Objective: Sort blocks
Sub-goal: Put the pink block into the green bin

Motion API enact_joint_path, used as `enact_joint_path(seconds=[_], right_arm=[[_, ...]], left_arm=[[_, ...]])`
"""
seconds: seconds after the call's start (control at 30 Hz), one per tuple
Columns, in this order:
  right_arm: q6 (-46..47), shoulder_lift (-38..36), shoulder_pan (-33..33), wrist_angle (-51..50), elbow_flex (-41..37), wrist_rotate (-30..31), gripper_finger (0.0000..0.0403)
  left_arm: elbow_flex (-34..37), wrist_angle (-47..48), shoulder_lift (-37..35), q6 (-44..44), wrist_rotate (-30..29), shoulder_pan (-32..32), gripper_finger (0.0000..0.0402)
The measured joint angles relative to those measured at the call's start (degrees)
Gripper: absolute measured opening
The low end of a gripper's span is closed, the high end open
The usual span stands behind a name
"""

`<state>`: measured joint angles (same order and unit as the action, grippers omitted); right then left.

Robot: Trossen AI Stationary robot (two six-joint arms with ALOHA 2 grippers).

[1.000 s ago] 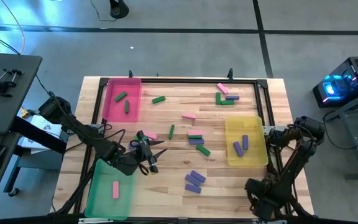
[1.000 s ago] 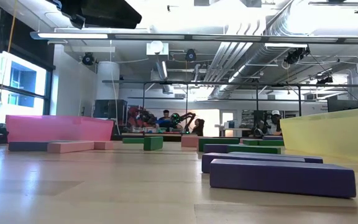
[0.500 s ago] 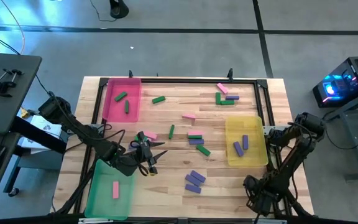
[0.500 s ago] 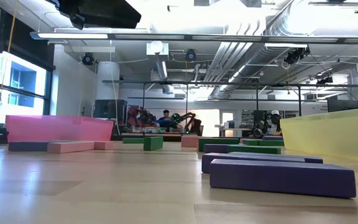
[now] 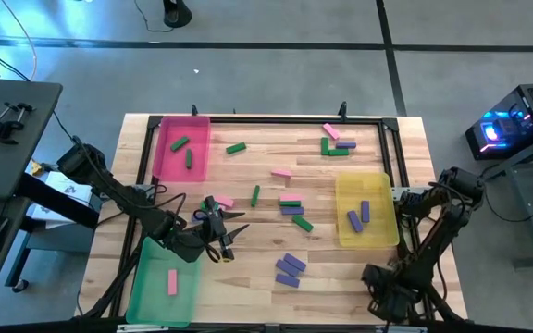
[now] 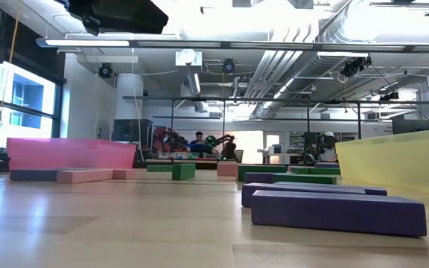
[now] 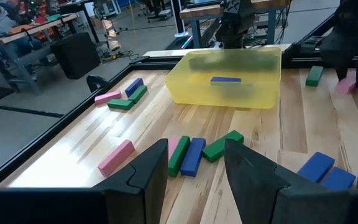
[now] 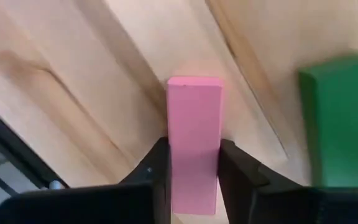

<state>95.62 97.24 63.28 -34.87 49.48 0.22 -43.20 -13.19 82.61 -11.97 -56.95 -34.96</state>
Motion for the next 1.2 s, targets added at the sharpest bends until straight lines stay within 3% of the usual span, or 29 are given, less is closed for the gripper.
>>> enact_joint_path(seconds=[0.1, 0.23, 0.33, 0.47, 0.63, 0.8, 0.93, 1.2], right_arm=[[-3.84, -1.14, -0.16, 1.62, 0.60, 15.41, 0.0069], [-13.94, -5.05, -0.71, 5.89, 0.67, 37.92, 0.0069], [-22.56, -6.94, -1.66, 9.49, 0.62, 49.19, 0.0069], [-38.61, -7.43, -4.44, 19.97, 0.64, 61.22, 0.0069], [-58.45, -7.35, -10.15, 34.78, 0.67, 61.37, 0.0069], [-75.75, -7.37, -15.42, 46.26, 0.71, 52.84, 0.0069], [-81.41, -7.40, -19.13, 50.52, 0.72, 46.82, 0.0069], [-86.33, -7.59, -21.66, 53.26, 0.75, 44.04, 0.0069]], left_arm=[[0.00, -0.21, 0.23, 0.03, 0.89, 0.36, 0.0145], [0.00, -3.03, 2.15, 3.78, 7.42, 1.97, 0.0145], [0.00, -10.34, 5.15, 8.63, 15.11, 4.08, 0.0145], [-0.02, -27.05, 11.65, 16.47, 27.64, 6.54, 0.0145], [-0.04, -50.30, 21.00, 24.34, 37.60, 8.62, 0.0145], [-1.52, -63.50, 27.62, 25.14, 47.26, 10.66, 0.0146], [-5.06, -65.08, 30.72, 24.70, 56.14, 11.84, 0.0160], [-10.38, -64.00, 33.04, 24.11, 54.43, 11.93, 0.0222]])
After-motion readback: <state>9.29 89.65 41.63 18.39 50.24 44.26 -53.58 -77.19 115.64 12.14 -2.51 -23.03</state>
